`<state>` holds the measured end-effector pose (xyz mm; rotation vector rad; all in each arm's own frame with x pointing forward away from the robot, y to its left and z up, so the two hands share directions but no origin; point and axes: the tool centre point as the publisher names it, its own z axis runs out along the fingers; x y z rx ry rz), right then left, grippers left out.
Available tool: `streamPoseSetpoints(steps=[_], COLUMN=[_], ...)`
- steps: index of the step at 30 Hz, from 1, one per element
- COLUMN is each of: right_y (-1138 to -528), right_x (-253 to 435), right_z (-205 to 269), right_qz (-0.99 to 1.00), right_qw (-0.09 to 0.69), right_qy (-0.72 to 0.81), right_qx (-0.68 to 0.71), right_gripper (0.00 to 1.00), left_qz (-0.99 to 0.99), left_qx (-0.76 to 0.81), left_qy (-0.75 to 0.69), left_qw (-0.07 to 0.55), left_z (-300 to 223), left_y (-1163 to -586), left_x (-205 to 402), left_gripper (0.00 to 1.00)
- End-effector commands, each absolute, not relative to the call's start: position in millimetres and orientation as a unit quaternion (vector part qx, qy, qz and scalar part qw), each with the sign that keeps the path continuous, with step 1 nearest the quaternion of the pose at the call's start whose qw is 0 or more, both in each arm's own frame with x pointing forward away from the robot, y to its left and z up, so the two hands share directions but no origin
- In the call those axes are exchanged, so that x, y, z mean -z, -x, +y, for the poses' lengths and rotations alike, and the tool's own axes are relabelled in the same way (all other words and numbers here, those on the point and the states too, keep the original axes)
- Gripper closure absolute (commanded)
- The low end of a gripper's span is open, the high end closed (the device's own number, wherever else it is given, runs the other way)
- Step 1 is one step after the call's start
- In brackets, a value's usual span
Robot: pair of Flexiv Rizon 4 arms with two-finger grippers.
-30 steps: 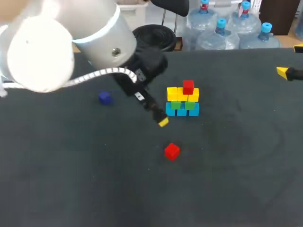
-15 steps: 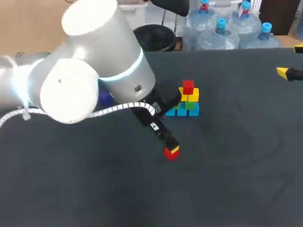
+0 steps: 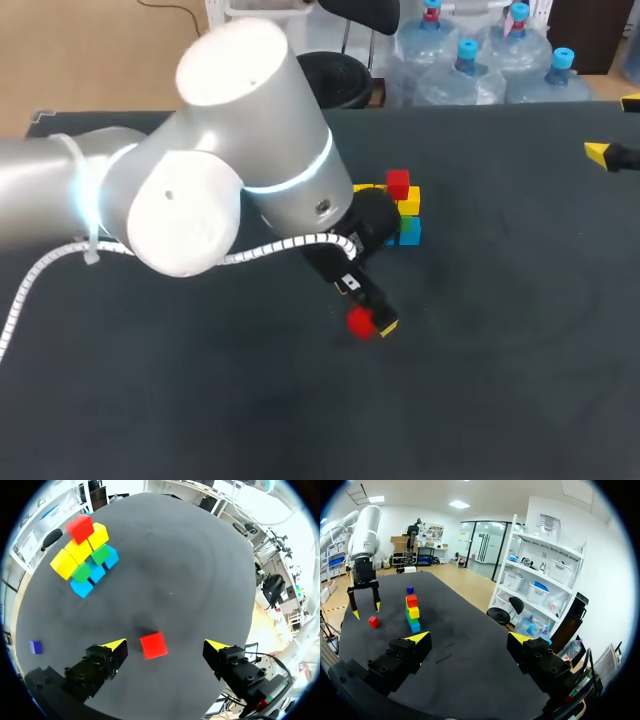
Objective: Place the blue cubes, place green cubes on the blue cubes, place the yellow cubes on the green cubes, then place the red cubes on the yellow cubes, and place purple cube on the red cubes.
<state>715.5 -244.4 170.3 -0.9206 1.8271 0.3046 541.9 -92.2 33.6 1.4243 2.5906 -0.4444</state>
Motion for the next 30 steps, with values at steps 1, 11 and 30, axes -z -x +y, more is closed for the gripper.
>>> streamPoseSetpoints(steps=[1,11,30], right_y=[-715,-715,-715], right_x=[-170,-170,-170], right_z=[-244,-244,-244], right_qz=[0.759,0.759,0.759], right_qw=[0.511,0.511,0.511], right_qy=[0.382,0.382,0.382], right_qx=[-0.127,-0.127,-0.127], right_gripper=[0.0,0.0,0.0], left_qz=[0.863,0.864,0.865], left_qx=[0.153,0.149,0.125], left_qy=[-0.476,-0.477,-0.484], left_qw=[0.073,0.057,0.05], left_z=[-97,-94,-90], left_y=[-541,-540,-545], left_x=[-24,-11,-7], left_gripper=[0.0,0.0,1.0])
